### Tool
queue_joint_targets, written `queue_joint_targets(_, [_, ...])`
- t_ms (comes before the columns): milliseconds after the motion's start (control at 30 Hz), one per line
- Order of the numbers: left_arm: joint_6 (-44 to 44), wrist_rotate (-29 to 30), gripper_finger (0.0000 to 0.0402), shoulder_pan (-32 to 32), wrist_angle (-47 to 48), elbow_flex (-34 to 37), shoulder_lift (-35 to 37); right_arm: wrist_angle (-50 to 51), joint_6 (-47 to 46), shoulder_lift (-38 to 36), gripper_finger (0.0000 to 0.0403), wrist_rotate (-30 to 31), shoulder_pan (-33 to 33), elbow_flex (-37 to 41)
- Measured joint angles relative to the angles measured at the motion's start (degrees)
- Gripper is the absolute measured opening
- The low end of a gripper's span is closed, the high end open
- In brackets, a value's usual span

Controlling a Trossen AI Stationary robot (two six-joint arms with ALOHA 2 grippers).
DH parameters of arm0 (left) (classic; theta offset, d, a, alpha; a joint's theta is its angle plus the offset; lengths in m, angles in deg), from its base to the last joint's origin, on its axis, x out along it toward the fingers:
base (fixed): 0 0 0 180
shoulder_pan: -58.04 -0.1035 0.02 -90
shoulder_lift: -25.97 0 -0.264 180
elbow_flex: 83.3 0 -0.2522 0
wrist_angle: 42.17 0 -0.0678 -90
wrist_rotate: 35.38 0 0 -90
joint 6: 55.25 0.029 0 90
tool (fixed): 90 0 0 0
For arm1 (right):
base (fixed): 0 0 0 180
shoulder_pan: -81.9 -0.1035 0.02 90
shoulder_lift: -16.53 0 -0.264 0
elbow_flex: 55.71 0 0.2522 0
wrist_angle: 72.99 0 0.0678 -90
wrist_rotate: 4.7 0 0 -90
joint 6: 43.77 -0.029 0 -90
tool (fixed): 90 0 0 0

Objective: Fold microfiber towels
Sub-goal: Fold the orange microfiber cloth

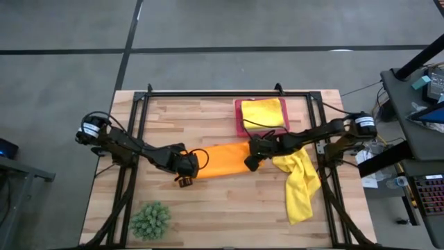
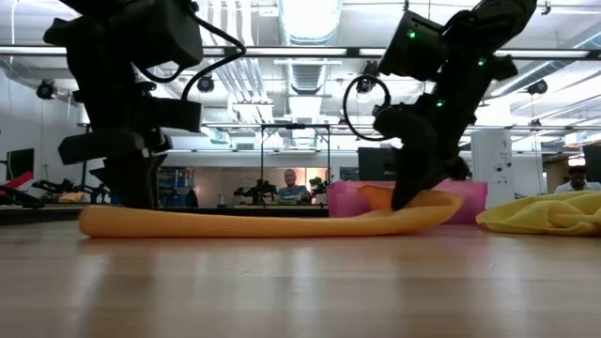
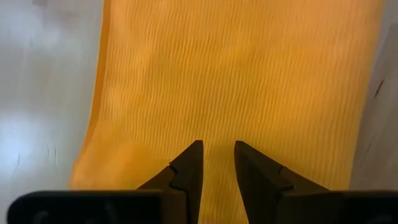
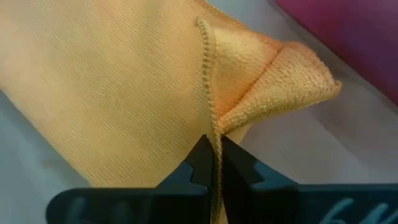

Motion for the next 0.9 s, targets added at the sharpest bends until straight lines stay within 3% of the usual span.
queue_joint_targets(333, [-2.18,-0.48,0.0077,0.4,-1.76,0.11,-0.07,4.53,-2.56,-7.04,0.0009,0.01,-0.18,-0.13])
queue_joint_targets(500, [-2.18,-0.48,0.0077,0.6,-4.54,0.46,-0.01,-3.06,-3.11,-6.5,0.0009,-1.69,-1.01,-0.33])
queue_joint_targets(767, [-4.13,-0.49,0.0077,2.29,9.02,-1.19,5.22,-16.7,-3.43,-2.37,0.0009,-3.35,-1.65,-1.96])
queue_joint_targets(900, [-5.3,-0.48,0.0077,3.88,10.39,0.24,8.81,-19.47,-2.86,0.35,0.0009,-2.99,-1.63,-4.06])
